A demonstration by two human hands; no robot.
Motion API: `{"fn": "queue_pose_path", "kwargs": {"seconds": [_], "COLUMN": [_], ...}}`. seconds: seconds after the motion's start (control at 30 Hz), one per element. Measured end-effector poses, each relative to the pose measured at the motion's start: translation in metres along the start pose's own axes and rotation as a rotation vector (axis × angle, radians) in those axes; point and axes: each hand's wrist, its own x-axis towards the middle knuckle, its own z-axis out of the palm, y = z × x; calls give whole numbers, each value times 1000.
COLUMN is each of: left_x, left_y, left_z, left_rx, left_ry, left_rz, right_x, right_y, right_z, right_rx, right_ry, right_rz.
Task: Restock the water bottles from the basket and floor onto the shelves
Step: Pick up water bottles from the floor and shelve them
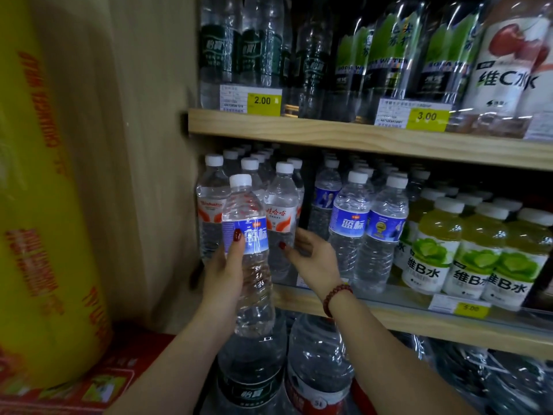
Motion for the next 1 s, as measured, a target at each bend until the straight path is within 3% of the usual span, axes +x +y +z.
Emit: {"fn": "queue_pose_path", "kwargs": {"seconds": [0.27,0.47,0.7,1.0], "left_x": [-1,1,2,17], "left_y": [12,14,17,19], "left_z": [29,46,58,74], "left_rx": [20,56,93,105], "left_ry": [-160,-252,-327,-276], "left_rz": [114,148,216,350], "right_x": [-48,-59,-61,-54], "right_y": [-1,-8,-12,0], "right_z": [-17,-26,-37,-52], "right_rx": [240,213,224,139], "right_ry": [-46,-77,37,63], "right_rz": [27,-4,-5,-16]}}
